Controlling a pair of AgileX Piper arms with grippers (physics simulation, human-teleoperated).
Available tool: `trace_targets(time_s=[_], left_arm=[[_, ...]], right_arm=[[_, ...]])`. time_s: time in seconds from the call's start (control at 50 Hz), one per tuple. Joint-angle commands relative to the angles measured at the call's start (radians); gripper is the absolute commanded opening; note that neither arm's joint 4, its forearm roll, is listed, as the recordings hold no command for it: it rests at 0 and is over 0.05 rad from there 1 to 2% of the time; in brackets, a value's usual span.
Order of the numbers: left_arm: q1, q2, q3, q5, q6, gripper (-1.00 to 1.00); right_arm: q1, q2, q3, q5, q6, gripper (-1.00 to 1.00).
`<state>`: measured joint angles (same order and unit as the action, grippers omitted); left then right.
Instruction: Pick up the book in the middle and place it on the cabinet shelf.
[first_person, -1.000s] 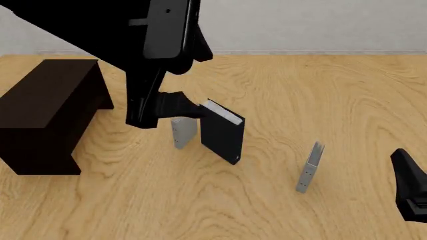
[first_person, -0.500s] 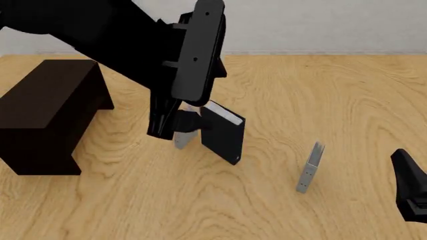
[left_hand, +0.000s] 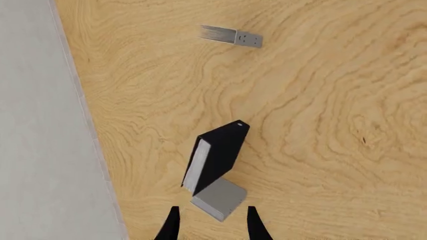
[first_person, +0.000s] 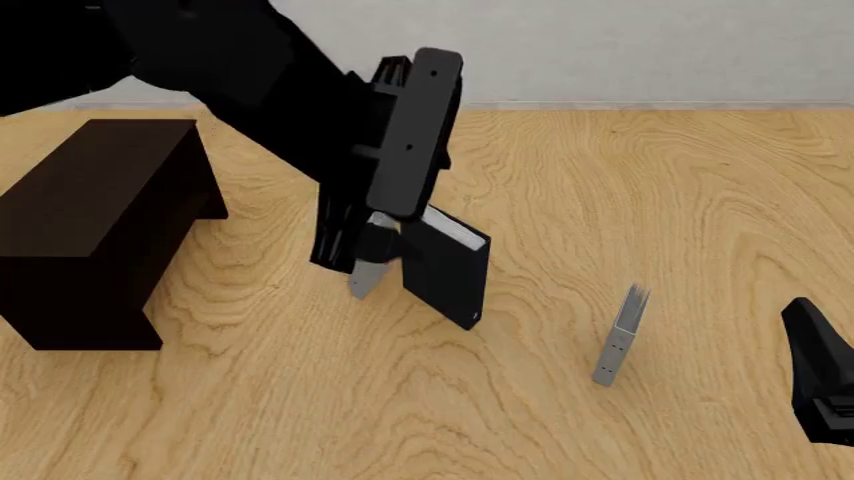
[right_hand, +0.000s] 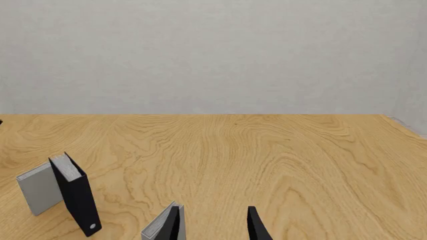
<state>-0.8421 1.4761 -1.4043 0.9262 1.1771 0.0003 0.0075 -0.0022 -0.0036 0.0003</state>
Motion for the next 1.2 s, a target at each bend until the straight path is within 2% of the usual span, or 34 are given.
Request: trace_targets(time_s=[0.02,0.1,0.34,0.36,0.38,0.4,0.6,0.68,0.86,0.96,1.06,1.1,1.14,1.2], left_arm=[[0.042,0.051,-0.024,-0.014,0.045,1.0],[0.034,0.069,-0.051,-0.01,0.029,1.0],[0.026,0.104,-0.026,-0.067,0.05,1.0],[0.045,0.135,-0.062,-0.03,0.034,1.0],[0.029,0.129,-0.069,-0.014,0.024,1.0],[0.033,0.126,-0.05,-0.03,0.044,1.0],[0.043,0.155,-0.055,-0.039,0.059,1.0],[0.067,0.156,-0.034,-0.062,0.104,1.0],[0.083,0.181,-0.045,-0.078,0.101,1.0],[0.075,0.191,-0.083,-0.071,0.085,1.0],[0.096,0.217,-0.111,-0.072,0.107,1.0],[0.098,0.213,-0.097,-0.087,0.136,1.0],[0.101,0.236,-0.143,-0.082,0.116,1.0],[0.102,0.245,-0.146,-0.078,0.121,1.0]], right_arm=[[0.0,0.0,0.0,0.0,0.0,1.0],[0.0,0.0,0.0,0.0,0.0,1.0],[0.0,0.0,0.0,0.0,0.0,1.0],[0.0,0.0,0.0,0.0,0.0,1.0],[0.0,0.0,0.0,0.0,0.0,1.0],[0.0,0.0,0.0,0.0,0.0,1.0],[0.0,0.0,0.0,0.0,0.0,1.0],[0.0,0.0,0.0,0.0,0.0,1.0],[0.0,0.0,0.0,0.0,0.0,1.0],[0.0,0.0,0.0,0.0,0.0,1.0],[0.0,0.0,0.0,0.0,0.0,1.0],[0.0,0.0,0.0,0.0,0.0,1.0],[0.0,0.0,0.0,0.0,0.0,1.0],[0.0,0.0,0.0,0.0,0.0,1.0]])
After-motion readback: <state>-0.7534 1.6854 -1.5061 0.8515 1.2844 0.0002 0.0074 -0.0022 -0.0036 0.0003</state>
